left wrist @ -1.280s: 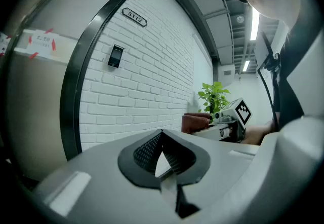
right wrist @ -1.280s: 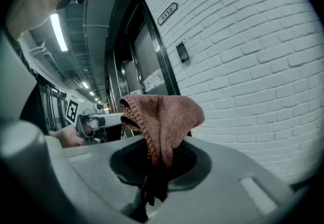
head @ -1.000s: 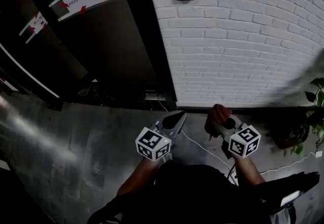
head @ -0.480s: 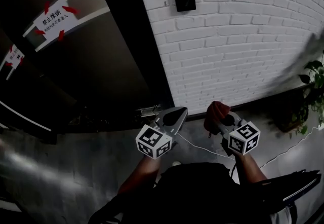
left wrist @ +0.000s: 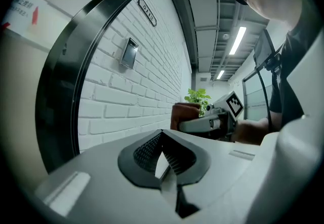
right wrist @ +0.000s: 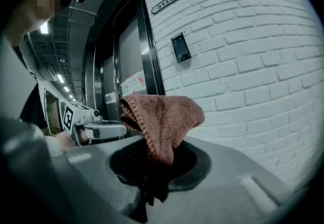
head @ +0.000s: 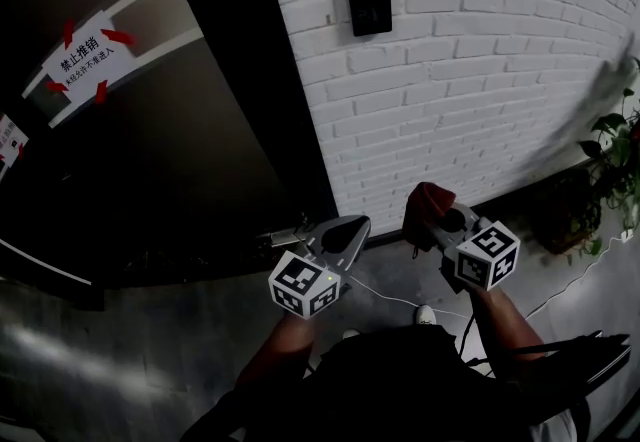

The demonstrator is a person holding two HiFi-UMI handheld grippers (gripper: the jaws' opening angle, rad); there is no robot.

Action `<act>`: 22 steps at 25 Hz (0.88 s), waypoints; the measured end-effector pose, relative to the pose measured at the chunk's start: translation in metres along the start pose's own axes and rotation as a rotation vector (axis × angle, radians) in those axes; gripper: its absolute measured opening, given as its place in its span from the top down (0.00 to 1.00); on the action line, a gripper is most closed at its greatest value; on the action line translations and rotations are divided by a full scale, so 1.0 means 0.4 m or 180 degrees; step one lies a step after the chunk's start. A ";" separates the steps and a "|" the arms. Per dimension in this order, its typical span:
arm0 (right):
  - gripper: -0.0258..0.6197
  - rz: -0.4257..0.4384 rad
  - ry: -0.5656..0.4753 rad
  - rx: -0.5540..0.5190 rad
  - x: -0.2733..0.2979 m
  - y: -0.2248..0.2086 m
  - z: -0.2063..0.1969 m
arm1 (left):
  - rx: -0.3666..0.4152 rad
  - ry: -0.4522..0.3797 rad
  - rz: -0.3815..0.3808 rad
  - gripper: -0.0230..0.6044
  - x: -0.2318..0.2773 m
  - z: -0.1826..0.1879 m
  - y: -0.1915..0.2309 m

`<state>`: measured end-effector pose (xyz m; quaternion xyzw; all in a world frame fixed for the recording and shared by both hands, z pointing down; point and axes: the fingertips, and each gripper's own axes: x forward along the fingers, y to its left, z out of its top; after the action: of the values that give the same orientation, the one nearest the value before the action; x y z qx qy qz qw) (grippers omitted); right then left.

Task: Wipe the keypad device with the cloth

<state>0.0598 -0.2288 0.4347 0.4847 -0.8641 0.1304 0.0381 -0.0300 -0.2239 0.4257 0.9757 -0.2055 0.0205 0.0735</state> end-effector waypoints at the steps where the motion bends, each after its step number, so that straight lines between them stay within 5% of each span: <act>1: 0.89 0.0030 -0.0041 -0.0094 0.012 -0.013 0.040 | -0.0003 -0.0013 0.0026 0.94 0.003 0.004 0.005; 12: 0.89 0.0382 -0.0666 -0.1060 0.121 -0.080 0.613 | -0.0039 -0.0139 0.0339 0.94 0.047 0.026 0.003; 22: 0.89 0.0241 -0.0945 -0.1553 0.234 -0.054 0.955 | 0.0000 -0.0007 0.0501 0.94 0.058 0.001 -0.036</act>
<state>0.0521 -0.4171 0.0889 0.4423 -0.8836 -0.1524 0.0217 -0.0029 -0.2202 0.4249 0.9565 -0.2817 0.0251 0.0713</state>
